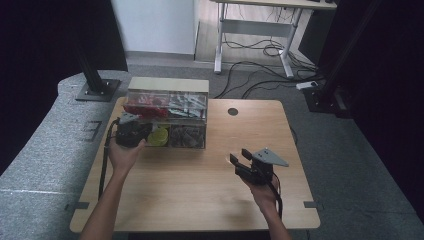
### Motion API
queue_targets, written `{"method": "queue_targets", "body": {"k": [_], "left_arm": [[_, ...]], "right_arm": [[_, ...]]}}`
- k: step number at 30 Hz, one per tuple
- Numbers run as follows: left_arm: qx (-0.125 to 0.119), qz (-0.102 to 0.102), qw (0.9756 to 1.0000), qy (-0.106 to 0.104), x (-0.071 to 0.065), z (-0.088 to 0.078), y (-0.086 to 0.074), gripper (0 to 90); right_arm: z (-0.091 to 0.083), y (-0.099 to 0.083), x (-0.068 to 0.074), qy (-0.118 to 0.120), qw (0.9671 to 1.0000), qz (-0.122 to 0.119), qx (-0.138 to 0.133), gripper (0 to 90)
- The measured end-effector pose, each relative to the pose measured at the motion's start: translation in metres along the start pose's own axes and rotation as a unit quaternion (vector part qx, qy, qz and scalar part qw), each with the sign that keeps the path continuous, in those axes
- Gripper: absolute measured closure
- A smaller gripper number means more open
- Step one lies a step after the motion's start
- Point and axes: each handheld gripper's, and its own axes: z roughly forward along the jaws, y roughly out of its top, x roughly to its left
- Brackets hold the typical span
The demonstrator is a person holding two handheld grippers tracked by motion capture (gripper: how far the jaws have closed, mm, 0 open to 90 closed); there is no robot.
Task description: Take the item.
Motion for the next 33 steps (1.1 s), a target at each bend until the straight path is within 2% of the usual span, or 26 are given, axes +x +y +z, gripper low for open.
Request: {"method": "queue_targets", "body": {"k": [10, 20, 33], "left_arm": [[0.003, -0.002, 1.0000, -0.004, 0.000, 0.002, 0.001, 89.9], [0.003, -0.002, 1.0000, -0.006, -0.002, 0.003, 0.000, 89.8], [0.005, -0.001, 1.0000, -0.008, -0.002, 0.003, 0.001, 89.7]], "right_arm": [[0.016, 0.020, 0.023, 0.024, 0.9996, -0.016, -0.003, 49.7], [0.037, 0.021, 0.030, 0.043, 0.9989, -0.012, 0.015, 53.4], [0.064, 0.020, 0.040, 0.045, 0.9982, -0.020, 0.035, 55.1]]}}
